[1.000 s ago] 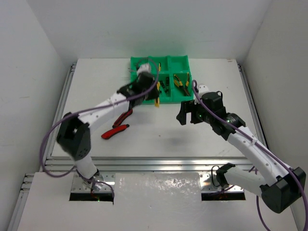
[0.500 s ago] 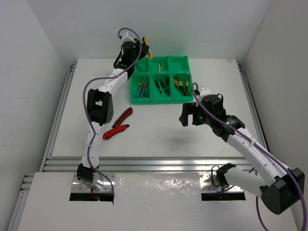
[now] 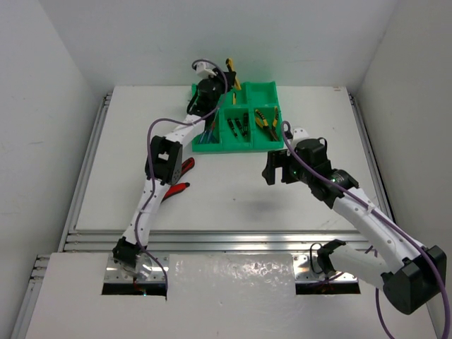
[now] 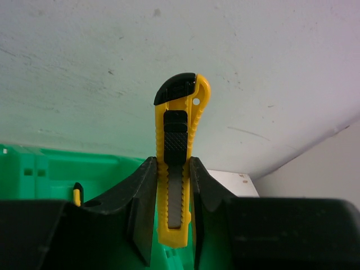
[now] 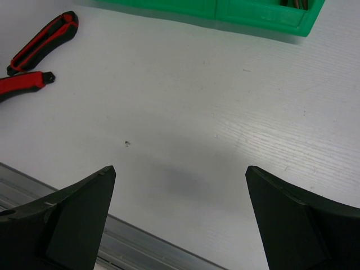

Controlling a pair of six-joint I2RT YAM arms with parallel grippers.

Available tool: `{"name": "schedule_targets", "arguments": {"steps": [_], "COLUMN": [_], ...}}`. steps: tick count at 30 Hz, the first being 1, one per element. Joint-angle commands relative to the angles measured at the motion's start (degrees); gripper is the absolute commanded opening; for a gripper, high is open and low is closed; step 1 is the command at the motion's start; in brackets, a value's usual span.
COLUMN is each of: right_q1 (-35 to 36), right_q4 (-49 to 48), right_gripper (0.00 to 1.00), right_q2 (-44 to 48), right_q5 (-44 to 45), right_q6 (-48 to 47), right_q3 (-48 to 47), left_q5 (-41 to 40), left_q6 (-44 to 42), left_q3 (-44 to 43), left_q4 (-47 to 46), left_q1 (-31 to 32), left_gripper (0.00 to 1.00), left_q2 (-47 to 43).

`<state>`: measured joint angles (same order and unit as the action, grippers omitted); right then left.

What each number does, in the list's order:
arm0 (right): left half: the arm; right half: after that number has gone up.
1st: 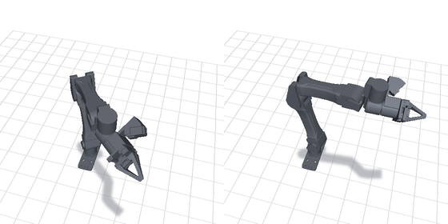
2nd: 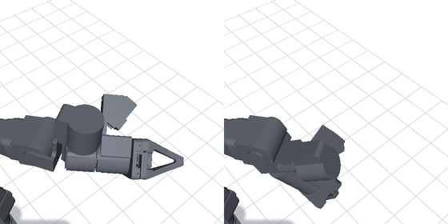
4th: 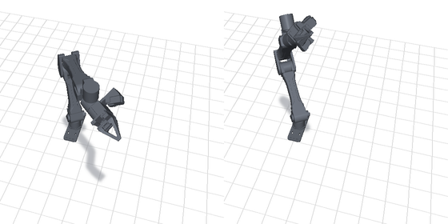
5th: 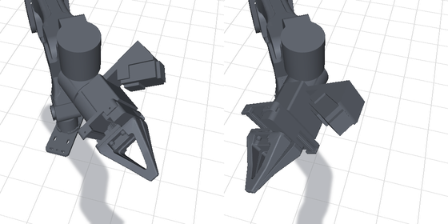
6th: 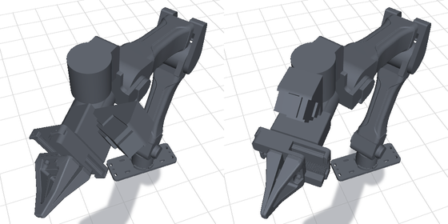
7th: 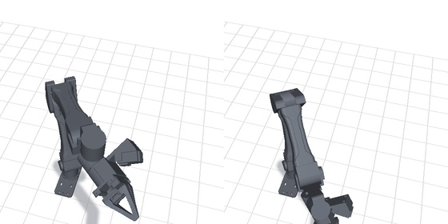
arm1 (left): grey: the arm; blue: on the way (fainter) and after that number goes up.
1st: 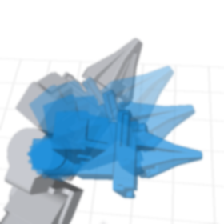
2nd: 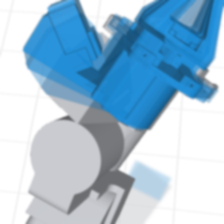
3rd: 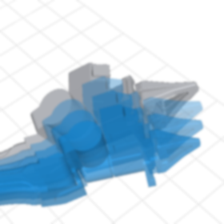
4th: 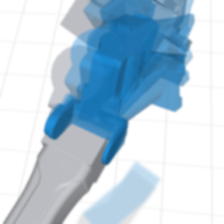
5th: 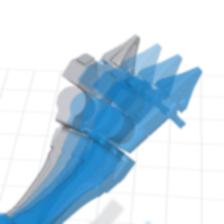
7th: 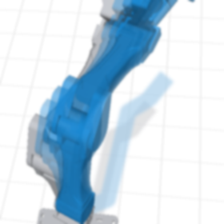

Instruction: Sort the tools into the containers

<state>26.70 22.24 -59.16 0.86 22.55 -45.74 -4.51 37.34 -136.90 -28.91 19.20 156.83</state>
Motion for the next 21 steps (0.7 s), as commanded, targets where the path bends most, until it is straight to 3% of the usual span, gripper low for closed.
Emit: {"name": "schedule_targets", "arguments": {"steps": [1, 2, 3, 6, 9, 14, 17, 19, 21], "right_q1": [-0.2, -0.2, -0.2, -0.2, -0.2, -0.2, -0.2, -0.2, -0.2], "right_q4": [-3.1, -3.2, -3.2, -3.3, -3.4, -3.8, -2.9, -2.2, -1.8], "right_gripper": [0.99, 0.99, 0.99, 0.99, 0.99, 0.99, 0.99, 0.99, 0.99], "right_q2": [1.9, 2.0, 2.2, 2.2, 1.8, 1.0, -1.3, -2.5, -3.3], "right_q5": [-0.6, -0.6, -1.8, -2.4, -3.0, -3.1, -4.0, -4.0, -3.7], "right_q6": [0.4, 0.5, 0.4, 0.4, 0.5, 0.0, -0.7, -0.8, -0.9], "right_q3": [0.1, 0.1, 0.2, 0.5, 0.4, 0.5, -0.7, -1.5, -1.8], "left_q5": [-1.9, -2.6, -2.7, -2.1, -2.0, -1.2, -4.5, -5.2, -8.4], "left_q6": [-0.7, -1.0, -1.5, -1.6, -2.1, -5.2, -13.2, -16.6, -20.4], "left_q3": [-0.4, -0.4, -0.6, -0.6, -0.3, 2.4, 6.5, 11.9, 22.3], "left_q4": [-5.1, -4.8, -4.5, -3.5, -2.9, 1.3, 11.6, 23.9, 34.4], "left_q1": [-0.2, 0.0, 0.0, 0.3, 1.0, 2.5, 4.2, 4.1, 3.9], "left_gripper": [0.19, 0.30, 0.51, 0.78, 0.87, 0.90, 0.97, 0.98, 1.00], "left_q2": [0.6, 0.7, 0.7, 0.0, -2.8, -12.7, -23.4, -32.2, -38.9]}}
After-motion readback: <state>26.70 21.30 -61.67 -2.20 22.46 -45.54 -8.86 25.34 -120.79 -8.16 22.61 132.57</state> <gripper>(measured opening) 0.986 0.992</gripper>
